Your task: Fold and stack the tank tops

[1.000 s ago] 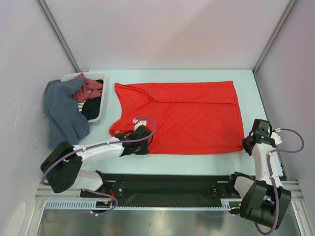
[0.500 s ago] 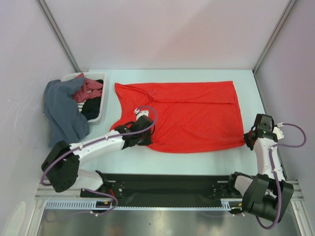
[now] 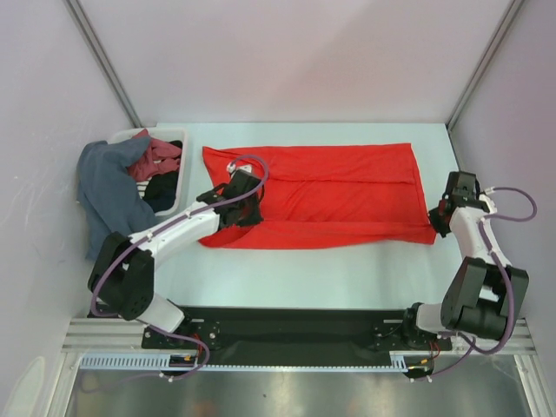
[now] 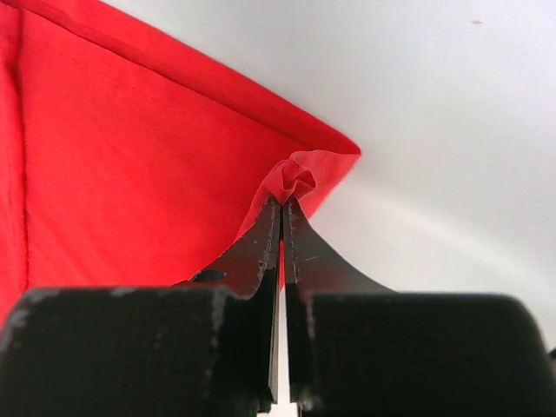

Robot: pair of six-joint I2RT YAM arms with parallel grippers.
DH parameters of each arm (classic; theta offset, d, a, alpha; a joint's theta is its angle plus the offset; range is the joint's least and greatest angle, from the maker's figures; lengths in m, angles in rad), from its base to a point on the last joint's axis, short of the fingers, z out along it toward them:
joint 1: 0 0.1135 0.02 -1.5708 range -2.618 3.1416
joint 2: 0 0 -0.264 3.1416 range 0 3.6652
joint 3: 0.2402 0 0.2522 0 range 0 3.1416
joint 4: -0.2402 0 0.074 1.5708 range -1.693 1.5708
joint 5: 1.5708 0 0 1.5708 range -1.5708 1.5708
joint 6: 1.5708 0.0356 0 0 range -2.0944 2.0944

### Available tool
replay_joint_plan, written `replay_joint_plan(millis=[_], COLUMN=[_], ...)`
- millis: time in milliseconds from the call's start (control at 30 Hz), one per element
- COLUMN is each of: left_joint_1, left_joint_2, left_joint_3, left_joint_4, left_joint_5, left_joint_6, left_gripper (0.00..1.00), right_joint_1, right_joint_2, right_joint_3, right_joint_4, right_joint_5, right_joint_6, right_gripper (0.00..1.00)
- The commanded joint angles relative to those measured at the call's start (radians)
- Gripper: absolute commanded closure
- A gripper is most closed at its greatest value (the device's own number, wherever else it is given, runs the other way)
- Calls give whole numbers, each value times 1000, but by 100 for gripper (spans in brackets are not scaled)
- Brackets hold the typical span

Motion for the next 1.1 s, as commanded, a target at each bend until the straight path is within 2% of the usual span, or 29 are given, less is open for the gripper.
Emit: replay_joint_plan(millis=[0, 633, 1067], left_joint_1=[47, 199, 239], left_joint_2=[35, 274, 483], left_joint_3=[78, 377, 600], left_joint_4=[-7, -47, -71], left_joint_5=[25, 28, 17], left_joint_6=[42, 89, 114], left_gripper=[100, 99, 100], right_joint_1=[25, 143, 163], right_joint_2=[68, 540, 718], right_joint_3=[94, 536, 789], right_joint_4=[20, -77, -145], right_joint_5=[56, 167, 227], right_joint_6=[25, 59, 39], right_gripper=[100, 100, 100])
